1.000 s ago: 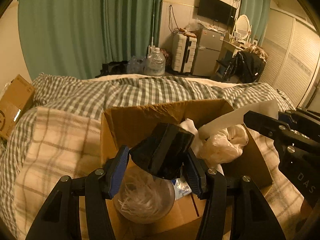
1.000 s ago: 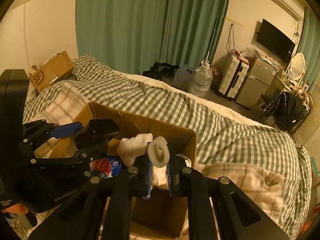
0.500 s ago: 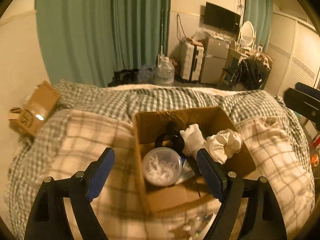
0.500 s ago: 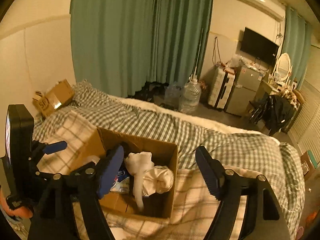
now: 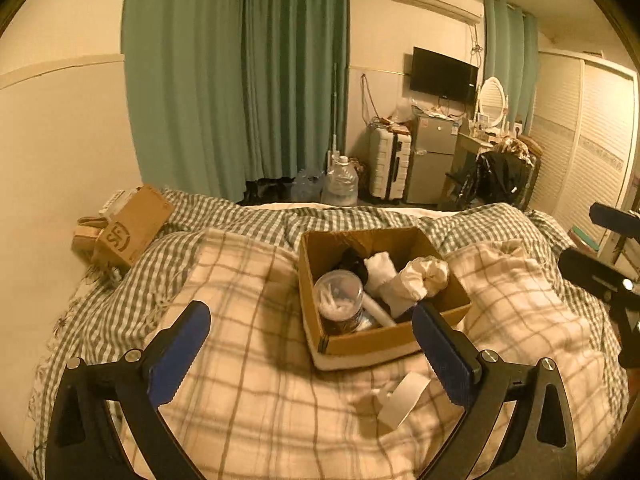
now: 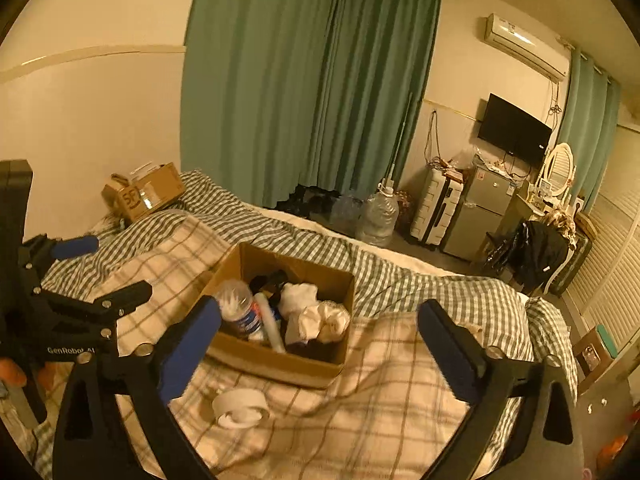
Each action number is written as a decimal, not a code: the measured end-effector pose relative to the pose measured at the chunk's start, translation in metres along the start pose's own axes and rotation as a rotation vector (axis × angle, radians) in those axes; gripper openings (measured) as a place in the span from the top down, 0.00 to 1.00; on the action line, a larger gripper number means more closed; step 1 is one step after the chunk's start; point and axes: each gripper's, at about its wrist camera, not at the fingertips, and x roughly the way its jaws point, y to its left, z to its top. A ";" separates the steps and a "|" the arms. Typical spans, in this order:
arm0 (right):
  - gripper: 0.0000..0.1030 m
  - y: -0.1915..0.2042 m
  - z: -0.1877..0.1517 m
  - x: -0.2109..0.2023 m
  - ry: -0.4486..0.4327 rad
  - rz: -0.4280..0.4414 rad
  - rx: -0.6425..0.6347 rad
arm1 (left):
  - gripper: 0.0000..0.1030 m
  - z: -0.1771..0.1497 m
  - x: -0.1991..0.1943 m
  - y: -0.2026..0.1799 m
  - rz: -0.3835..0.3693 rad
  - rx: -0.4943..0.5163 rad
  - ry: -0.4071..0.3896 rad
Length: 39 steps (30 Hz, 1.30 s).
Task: Organize objects
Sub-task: 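Grasp the white tape roll with the right tool while the left tool grasps the white figurine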
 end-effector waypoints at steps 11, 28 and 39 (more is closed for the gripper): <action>0.00 0.020 -0.067 0.059 0.140 0.080 0.035 | 0.00 -0.080 0.049 0.011 0.066 -0.055 0.102; 0.00 0.074 -0.147 0.190 0.524 0.188 -0.066 | 0.00 -0.108 0.086 0.041 0.087 -0.156 0.223; 0.21 0.077 -0.152 0.192 0.585 0.236 -0.068 | 0.00 -0.108 0.088 0.040 0.084 -0.151 0.234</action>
